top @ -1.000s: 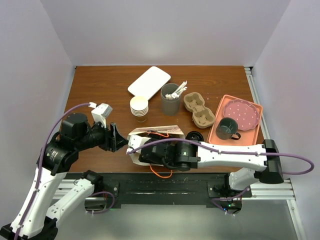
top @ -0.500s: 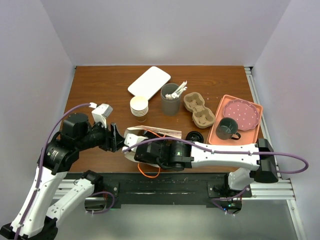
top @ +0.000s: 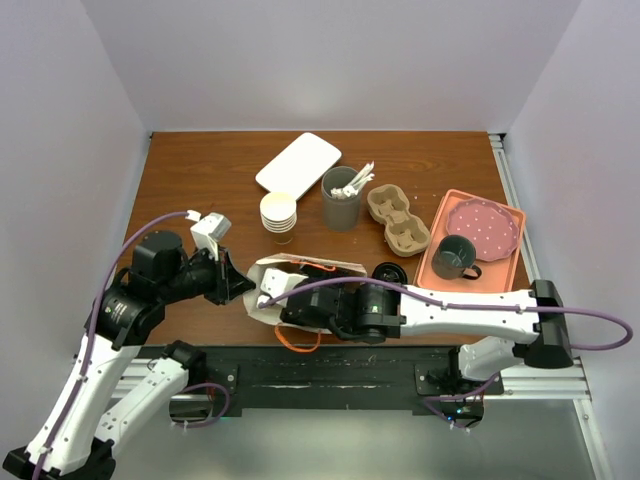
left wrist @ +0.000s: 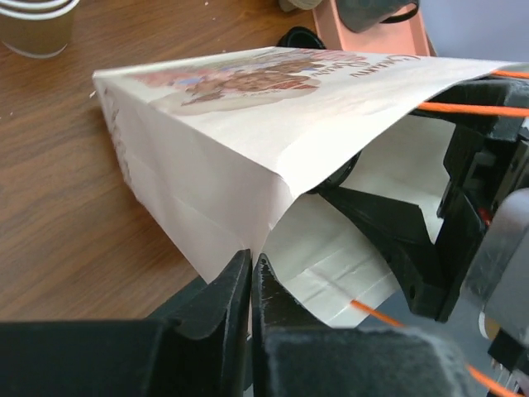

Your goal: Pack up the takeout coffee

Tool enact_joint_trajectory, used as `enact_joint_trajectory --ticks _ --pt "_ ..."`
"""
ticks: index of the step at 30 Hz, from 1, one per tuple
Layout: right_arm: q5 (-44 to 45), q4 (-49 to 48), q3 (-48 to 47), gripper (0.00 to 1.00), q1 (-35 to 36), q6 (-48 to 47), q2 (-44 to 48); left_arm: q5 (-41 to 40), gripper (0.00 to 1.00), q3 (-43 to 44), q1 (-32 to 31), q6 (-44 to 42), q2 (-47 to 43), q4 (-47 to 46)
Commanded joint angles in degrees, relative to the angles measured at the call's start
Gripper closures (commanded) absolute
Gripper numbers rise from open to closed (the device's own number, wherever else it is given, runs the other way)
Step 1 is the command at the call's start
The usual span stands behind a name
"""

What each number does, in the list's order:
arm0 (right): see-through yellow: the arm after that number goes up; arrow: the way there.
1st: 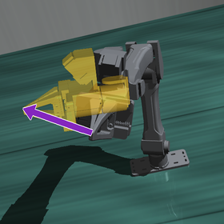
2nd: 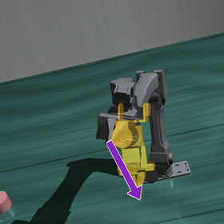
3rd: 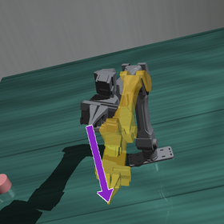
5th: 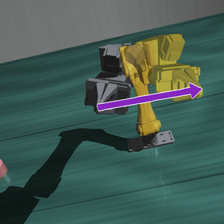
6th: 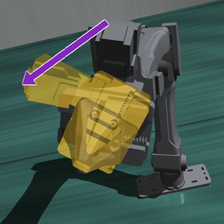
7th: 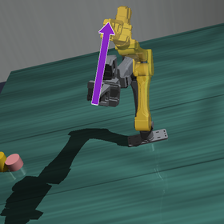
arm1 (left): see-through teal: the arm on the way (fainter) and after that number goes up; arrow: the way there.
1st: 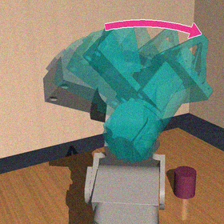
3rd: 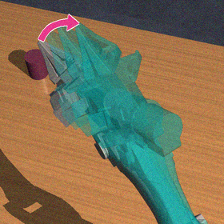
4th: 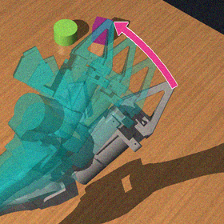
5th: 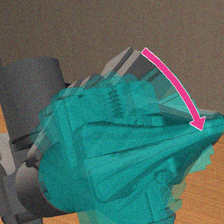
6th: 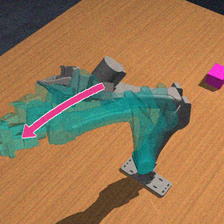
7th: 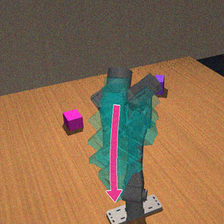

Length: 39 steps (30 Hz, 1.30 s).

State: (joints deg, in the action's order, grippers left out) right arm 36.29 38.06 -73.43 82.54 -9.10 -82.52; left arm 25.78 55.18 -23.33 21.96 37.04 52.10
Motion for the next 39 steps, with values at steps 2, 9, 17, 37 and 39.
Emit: enact_joint_trajectory --ticks 2,9,17,37,39 --pt "0.54 -0.89 2.32 0.55 -0.01 -5.74 4.03 4.8 1.0 -0.07 -0.13 -0.33 -1.18 -4.2" --pt "-3.95 0.34 2.94 0.56 -1.86 -9.0 3.16 6.3 1.0 -0.77 -0.13 -1.56 -2.14 -4.9" --pt "-6.23 -0.19 6.19 0.57 -1.95 -8.48 2.72 7.01 0.8 -4.47 -0.13 -1.21 -4.7 -4.91" --pt "-2.63 -5.28 12.52 0.59 -3.0 -10.76 6.41 8.4 0.75 -3.94 -0.13 -4.73 -3.11 -6.13" --pt "-3.07 -4.58 12.35 0.59 -3.09 -10.32 6.06 7.97 0.52 -4.11 -0.13 -5.16 -2.67 -5.43"
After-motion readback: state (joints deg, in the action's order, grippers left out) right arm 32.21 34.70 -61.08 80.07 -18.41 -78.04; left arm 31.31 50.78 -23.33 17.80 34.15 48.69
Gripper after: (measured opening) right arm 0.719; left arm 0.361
